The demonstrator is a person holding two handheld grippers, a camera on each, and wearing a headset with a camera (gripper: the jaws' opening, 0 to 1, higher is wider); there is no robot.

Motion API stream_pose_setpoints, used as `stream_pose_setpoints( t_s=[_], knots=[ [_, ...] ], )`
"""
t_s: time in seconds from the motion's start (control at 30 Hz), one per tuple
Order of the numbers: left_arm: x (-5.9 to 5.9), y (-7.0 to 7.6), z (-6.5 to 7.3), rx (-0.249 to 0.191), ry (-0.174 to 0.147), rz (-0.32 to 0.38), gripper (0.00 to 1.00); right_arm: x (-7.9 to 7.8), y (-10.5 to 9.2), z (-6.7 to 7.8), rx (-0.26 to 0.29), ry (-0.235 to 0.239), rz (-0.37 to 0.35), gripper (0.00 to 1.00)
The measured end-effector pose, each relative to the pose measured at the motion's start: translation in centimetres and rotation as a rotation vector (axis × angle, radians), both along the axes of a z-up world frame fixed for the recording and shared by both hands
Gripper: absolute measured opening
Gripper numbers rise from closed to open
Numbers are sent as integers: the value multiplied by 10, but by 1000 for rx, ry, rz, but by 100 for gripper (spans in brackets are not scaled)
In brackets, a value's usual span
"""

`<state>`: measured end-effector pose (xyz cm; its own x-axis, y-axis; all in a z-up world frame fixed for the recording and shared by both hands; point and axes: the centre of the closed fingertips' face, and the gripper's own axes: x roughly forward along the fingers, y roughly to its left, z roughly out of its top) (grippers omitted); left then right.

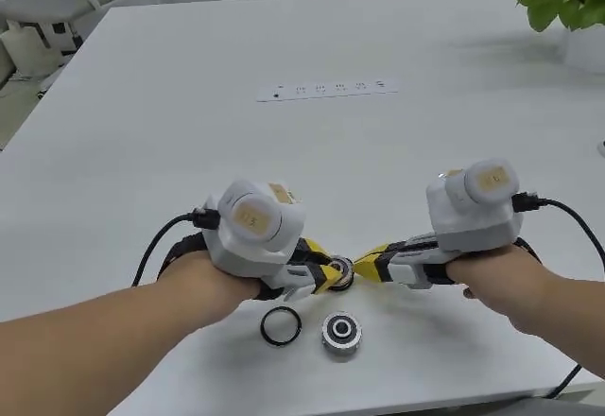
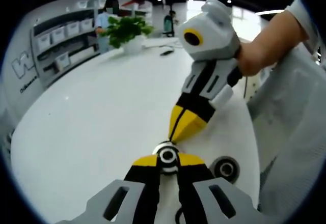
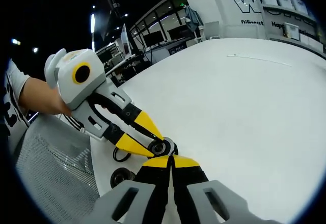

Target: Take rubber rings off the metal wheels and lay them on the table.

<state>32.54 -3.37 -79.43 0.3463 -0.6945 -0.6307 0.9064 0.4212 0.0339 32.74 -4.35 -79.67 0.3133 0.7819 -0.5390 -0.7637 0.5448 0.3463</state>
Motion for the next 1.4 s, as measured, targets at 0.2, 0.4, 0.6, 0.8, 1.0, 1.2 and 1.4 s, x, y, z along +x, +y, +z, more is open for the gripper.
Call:
stream_pose_setpoints(
  t_s=[0.2, 0.4, 0.6, 0.8, 1.0, 1.2, 1.4],
  knots=[
    [0, 0, 0, 6, -3, 6, 12, -2, 3, 4, 8, -12, 9, 0],
    [0, 0, 0, 13, -3, 12, 12, -5, 8, 7, 11, -26, 35, 0],
    [-1, 0, -1, 14, 1, 10, 12, -7, 21, 20, 79, -51, 74, 0],
    [0, 0, 0, 8, -2, 12, 12, -3, 11, 7, 27, -43, 71, 0],
    [-3, 0, 0, -9, -14, 0, 14, -1, 5, 12, 49, -32, 33, 0],
    [-7, 1, 2, -1, -18, -34, 14, -7, 8, 14, 52, -29, 45, 0],
    [-13, 5, 14, -24, -28, -63, 19, -7, 9, 19, 67, -32, 35, 0]
  ],
)
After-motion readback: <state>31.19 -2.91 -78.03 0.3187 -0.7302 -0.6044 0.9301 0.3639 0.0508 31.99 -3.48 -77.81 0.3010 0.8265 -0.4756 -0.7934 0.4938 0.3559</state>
